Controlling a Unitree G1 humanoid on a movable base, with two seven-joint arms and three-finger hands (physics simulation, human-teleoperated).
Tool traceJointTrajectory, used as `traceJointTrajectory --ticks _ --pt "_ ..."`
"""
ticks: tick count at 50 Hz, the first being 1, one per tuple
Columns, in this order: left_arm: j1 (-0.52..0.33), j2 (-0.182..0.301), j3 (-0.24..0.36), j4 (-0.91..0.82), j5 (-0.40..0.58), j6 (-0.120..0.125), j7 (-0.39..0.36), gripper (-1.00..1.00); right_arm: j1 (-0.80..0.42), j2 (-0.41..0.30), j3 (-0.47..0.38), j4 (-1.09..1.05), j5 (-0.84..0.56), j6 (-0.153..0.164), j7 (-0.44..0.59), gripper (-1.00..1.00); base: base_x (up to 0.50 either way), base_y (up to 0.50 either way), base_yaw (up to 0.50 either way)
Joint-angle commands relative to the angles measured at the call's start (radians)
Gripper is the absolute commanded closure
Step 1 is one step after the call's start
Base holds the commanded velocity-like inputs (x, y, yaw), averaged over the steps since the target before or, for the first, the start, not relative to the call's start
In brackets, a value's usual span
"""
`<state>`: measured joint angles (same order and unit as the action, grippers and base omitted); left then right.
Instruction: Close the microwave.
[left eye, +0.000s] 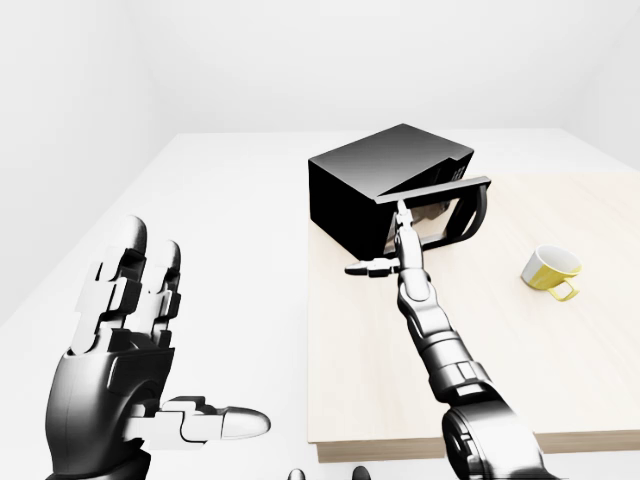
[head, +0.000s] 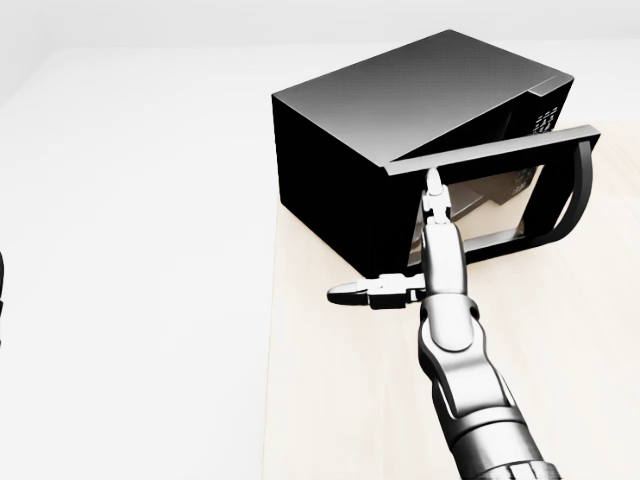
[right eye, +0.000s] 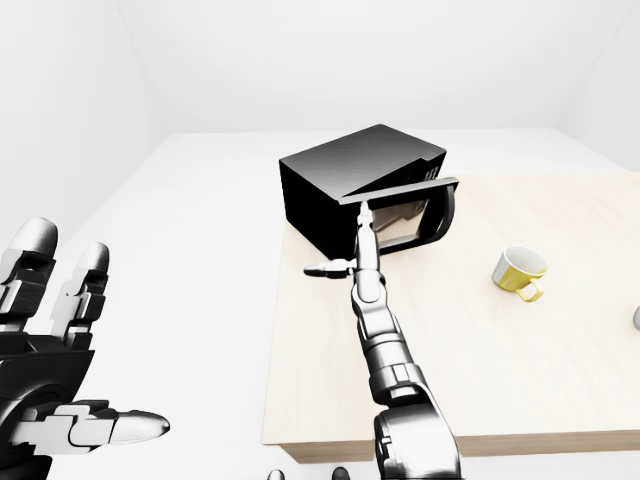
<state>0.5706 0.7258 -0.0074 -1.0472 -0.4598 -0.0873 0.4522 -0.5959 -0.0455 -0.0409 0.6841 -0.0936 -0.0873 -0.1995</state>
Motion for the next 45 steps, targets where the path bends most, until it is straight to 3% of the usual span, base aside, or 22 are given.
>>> traceJointTrajectory --ticks 1,23,38,45 --pt "-0.002 -0.004 0.002 0.0 0.001 0.0 -0.003 -1.0 -0.099 -0.022 -0.015 0.158 0.015 0.0 -0.012 -1.0 0.0 0.0 0.0" --pt "0.006 -0.002 -0.001 0.0 0.008 0.0 -0.001 -1.0 -0.32 -0.013 -0.012 0.411 0.004 0.0 -0.046 -1.0 0.0 0.0 0.0" --pt "0.012 -0.006 -0.006 0.0 0.017 0.0 -0.004 -1.0 -0.341 -0.002 -0.009 0.426 -0.025 0.0 -0.045 -1.0 0.01 0.0 0.0" --pt "0.001 0.033 -0.003 0.0 -0.002 0.0 0.026 -1.0 -0.338 -0.004 -0.01 0.417 -0.026 0.0 -0.044 -1.0 0.01 0.0 0.0"
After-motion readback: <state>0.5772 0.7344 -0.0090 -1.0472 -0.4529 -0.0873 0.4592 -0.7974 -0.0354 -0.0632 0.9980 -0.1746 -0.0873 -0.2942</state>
